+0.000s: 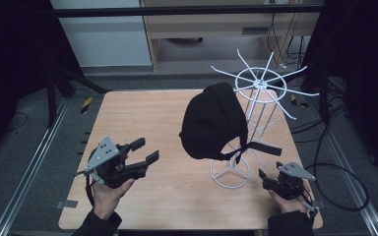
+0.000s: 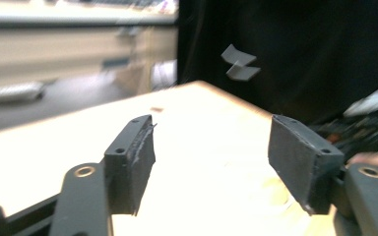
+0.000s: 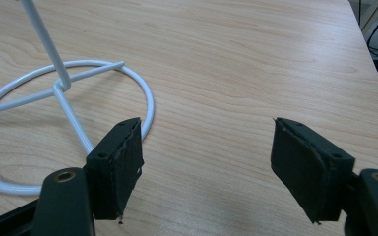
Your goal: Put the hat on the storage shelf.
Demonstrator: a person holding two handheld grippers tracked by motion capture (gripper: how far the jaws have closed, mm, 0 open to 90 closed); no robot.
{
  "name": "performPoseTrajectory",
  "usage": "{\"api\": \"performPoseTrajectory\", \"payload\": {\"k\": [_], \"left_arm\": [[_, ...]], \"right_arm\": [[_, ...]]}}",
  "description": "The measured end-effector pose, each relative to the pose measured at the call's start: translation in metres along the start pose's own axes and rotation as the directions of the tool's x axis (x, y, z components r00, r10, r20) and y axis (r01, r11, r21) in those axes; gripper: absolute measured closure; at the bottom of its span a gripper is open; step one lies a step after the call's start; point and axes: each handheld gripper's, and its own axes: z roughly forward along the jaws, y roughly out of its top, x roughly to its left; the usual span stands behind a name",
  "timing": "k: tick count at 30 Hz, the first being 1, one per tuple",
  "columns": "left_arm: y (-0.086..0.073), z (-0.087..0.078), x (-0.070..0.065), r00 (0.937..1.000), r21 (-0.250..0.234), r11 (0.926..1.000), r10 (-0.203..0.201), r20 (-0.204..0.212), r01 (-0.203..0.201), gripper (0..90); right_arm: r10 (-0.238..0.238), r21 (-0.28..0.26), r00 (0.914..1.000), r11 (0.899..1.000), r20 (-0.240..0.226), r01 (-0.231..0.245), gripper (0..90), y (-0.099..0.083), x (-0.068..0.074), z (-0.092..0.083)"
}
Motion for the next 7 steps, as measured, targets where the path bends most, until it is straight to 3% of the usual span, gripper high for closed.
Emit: {"api": "performPoseTrajectory", "payload": {"k": [3, 7], "left_arm": [[-0.029, -0.003, 0.024, 0.9968, 0.06, 0.9973, -0.037, -0.071, 0.042, 32.0], [-0.064, -0.004, 0.057, 0.9797, 0.139, 0.9837, -0.088, -0.18, 0.114, 30.9]], "right_arm": [[0.0, 0.003, 1.0, 1.0, 0.0, 0.0, 28.1, 0.0, 0.0, 0.0], [-0.006, 0.004, 1.0, 1.0, 0.0, 0.006, 27.8, -0.001, 0.0, 0.001]]}}
